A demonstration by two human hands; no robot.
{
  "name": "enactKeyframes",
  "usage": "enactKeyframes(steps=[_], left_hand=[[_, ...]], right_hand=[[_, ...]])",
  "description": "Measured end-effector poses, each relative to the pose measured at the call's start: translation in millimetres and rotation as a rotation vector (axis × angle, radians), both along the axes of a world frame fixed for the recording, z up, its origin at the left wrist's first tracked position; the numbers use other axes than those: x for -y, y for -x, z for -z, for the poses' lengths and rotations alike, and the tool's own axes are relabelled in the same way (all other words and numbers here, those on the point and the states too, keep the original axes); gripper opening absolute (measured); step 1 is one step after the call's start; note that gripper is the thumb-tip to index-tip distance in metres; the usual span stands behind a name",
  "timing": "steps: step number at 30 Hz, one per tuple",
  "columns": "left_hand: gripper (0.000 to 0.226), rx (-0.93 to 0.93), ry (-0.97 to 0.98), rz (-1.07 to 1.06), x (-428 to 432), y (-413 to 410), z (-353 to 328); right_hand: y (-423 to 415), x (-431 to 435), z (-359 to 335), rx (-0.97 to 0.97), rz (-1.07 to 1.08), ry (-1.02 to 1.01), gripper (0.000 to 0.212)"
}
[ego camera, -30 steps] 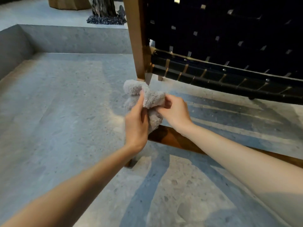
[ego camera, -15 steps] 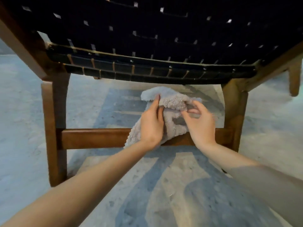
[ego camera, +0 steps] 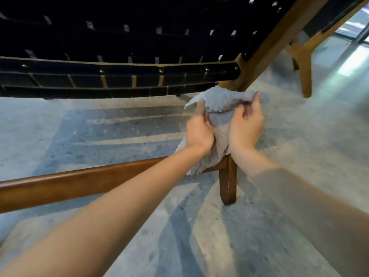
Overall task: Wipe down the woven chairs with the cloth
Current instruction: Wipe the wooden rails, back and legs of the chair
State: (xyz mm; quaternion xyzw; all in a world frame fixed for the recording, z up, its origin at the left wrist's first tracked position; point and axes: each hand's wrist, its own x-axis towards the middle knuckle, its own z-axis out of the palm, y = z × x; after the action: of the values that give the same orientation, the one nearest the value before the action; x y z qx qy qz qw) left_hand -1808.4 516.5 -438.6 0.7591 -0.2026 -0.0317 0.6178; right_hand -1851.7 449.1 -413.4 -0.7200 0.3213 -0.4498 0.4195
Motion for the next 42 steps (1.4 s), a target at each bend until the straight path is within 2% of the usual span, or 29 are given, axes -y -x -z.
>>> enactKeyframes(steps=[5, 10, 14, 18, 20, 23, 26, 29, 35, 39, 42], left_hand=[[0.043, -0.198, 0.082, 0.165, 43, -7, -2], [0.046, -0.206, 0.190, 0.203, 66, -19, -3], [0.053, -0.173, 0.162, 0.238, 71, -25, 1], [0.055, -0.119, 0.121, 0.192, 76, -17, 15], [0.053, -0.161, 0.115, 0.221, 73, -9, 25], [0.052, -0.200, 0.011, 0.271, 59, 12, 44], [0.057, -0.115, -0.106, 0.270, 46, 34, 58], [0.063, -0.004, -0.164, 0.247, 41, 55, 65], [0.066, 0.097, -0.118, 0.222, 33, 95, 95], [0.067, 0.048, -0.062, 0.176, 33, 126, 124], [0.061, 0.023, -0.014, 0.037, 35, 140, 135]], right_hand=[[-18, 51, 5, -0.145, -0.150, -0.049, 0.061], [-35, 76, 15, -0.065, -0.446, -0.096, 0.050], [-49, 89, 13, -0.060, -0.534, -0.229, 0.037], [-41, 94, 31, -0.200, -0.538, -0.200, 0.040], [-29, 94, 44, -0.301, -0.500, -0.221, 0.042], [-1, 95, 64, -0.388, -0.523, -0.206, 0.028], [36, 91, 90, -0.425, -0.612, -0.227, 0.020], [59, 87, 103, -0.431, -0.599, -0.242, 0.020], [79, 85, 109, -0.456, -0.637, -0.151, 0.046], [98, 86, 120, -0.621, -0.658, -0.172, 0.047], [108, 89, 124, -0.665, -0.666, -0.172, 0.041]])
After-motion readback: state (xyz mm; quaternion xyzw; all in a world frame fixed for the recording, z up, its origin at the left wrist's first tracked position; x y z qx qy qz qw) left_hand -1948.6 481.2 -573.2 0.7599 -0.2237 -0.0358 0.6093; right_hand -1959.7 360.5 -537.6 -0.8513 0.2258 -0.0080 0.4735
